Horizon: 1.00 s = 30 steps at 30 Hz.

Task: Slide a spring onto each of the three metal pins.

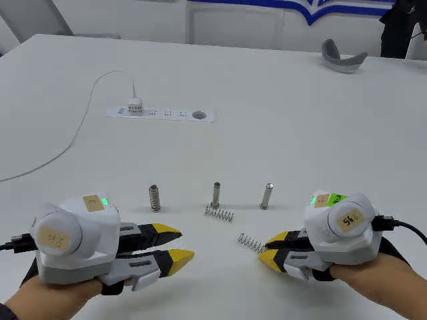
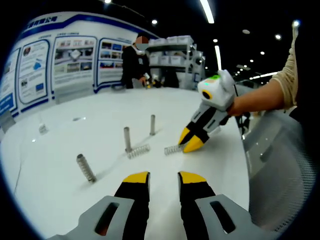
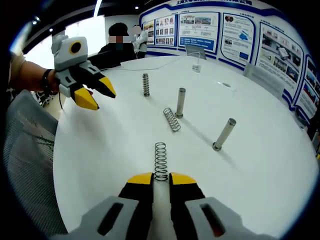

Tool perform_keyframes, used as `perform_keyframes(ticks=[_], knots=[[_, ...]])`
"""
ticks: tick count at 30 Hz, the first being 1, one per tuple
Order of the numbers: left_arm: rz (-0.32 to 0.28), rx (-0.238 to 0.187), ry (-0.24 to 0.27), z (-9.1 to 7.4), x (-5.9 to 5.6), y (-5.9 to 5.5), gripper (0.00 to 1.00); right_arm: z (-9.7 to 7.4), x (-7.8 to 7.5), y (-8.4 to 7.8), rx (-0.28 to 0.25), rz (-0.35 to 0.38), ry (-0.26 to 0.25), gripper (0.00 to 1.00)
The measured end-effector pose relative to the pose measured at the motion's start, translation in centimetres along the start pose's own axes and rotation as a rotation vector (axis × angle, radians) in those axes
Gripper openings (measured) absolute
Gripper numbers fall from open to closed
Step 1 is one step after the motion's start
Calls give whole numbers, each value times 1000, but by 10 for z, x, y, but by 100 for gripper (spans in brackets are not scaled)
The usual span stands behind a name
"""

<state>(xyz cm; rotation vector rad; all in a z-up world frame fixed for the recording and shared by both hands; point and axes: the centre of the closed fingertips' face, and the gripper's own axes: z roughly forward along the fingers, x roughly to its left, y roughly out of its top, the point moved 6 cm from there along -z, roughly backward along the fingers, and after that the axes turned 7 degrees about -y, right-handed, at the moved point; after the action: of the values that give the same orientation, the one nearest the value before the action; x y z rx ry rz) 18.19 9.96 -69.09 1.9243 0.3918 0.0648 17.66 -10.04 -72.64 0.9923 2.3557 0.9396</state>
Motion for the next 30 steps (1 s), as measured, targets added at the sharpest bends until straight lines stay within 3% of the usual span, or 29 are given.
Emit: perform_keyframes(ticks=[13, 21, 30], knots=[[25, 20, -16, 7, -1, 1, 22, -2, 2, 0, -3, -9, 20, 12], [66, 44, -46, 18, -5, 3, 24, -8, 9, 4, -2, -21, 62, 11], [112, 62, -92, 27, -8, 7, 26, -22, 23, 19, -25, -78, 156, 11]])
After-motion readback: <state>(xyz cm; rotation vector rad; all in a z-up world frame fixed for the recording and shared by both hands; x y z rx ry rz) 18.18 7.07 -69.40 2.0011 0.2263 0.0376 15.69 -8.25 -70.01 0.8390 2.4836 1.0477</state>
